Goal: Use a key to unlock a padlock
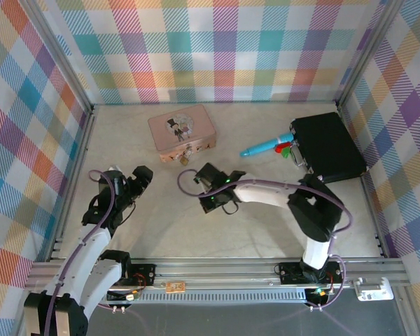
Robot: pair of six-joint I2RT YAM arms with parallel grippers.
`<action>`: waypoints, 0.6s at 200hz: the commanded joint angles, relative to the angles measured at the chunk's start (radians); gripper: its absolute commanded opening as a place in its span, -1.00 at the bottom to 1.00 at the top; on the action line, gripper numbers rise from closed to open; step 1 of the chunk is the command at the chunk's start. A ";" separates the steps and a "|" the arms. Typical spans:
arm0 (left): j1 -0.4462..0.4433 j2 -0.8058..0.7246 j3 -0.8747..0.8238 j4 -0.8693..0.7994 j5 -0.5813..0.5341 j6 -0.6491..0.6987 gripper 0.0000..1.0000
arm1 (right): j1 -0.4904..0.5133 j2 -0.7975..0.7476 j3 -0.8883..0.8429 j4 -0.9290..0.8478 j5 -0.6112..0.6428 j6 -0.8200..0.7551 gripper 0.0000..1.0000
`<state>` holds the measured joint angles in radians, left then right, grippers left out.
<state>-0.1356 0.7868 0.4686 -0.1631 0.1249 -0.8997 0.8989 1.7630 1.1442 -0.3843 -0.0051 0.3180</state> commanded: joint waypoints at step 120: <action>-0.513 0.496 0.207 0.773 0.025 -0.078 0.57 | -0.500 -0.423 -0.178 0.145 -0.721 -0.135 -1.00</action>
<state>-0.6155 1.2308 0.6319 0.3557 0.1047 -1.0080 0.4484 1.3823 0.9760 -0.2977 -0.5514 0.2188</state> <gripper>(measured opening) 0.793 0.056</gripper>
